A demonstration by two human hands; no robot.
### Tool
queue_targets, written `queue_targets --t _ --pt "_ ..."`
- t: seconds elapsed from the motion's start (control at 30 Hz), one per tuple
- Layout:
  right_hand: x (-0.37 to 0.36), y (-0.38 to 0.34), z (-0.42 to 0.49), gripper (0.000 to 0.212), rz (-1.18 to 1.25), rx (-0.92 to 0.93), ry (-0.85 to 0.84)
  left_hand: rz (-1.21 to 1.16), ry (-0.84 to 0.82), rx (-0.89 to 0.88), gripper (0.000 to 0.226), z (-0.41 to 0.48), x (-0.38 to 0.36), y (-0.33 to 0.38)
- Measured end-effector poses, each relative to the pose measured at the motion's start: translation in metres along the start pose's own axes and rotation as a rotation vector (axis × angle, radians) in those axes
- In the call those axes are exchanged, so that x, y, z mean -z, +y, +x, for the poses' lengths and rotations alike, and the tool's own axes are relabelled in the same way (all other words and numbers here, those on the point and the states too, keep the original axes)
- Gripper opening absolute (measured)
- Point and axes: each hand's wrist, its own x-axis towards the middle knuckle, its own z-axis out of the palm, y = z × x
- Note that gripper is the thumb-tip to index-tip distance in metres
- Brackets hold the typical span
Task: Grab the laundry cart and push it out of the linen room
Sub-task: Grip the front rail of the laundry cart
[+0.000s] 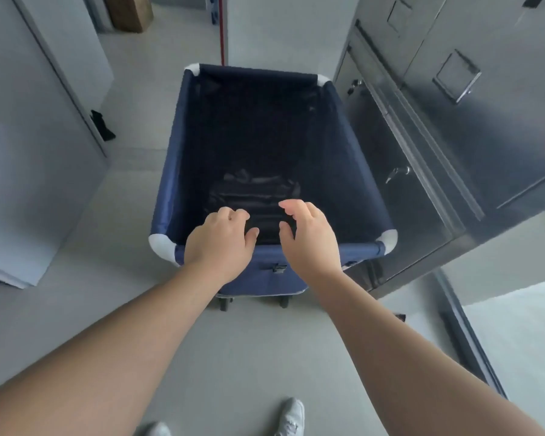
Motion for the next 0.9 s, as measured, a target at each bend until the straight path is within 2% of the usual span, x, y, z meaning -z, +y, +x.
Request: queue_targets --t 0.17,0.33,0.53,0.63,0.77,0.9 --pt "-0.007 0.048 0.009 0.040 -0.003 0.017 -0.116 0.168 -0.006 0.048 0.041 0.002 -0.033 0.014" --pt "-0.029 0.100 0.012 0.051 -0.243 0.016 -0.410 0.245 -0.096 0.126 0.047 0.015 -0.072 0.005" --pt "-0.063 0.140 0.019 0.061 -0.386 0.003 -0.596 0.298 -0.250 0.150 0.056 0.033 -0.110 -0.012" --pt "-0.078 0.147 0.018 0.062 -0.370 -0.027 -0.575 0.265 -0.315 0.164 0.057 0.038 -0.125 -0.026" --pt "-0.089 0.152 0.006 0.052 -0.397 0.015 -0.445 0.224 -0.261 0.088 0.054 0.040 -0.135 -0.042" --pt "-0.086 0.149 -0.007 0.045 -0.412 -0.027 -0.441 0.283 -0.279 0.040 0.057 0.027 -0.135 -0.038"
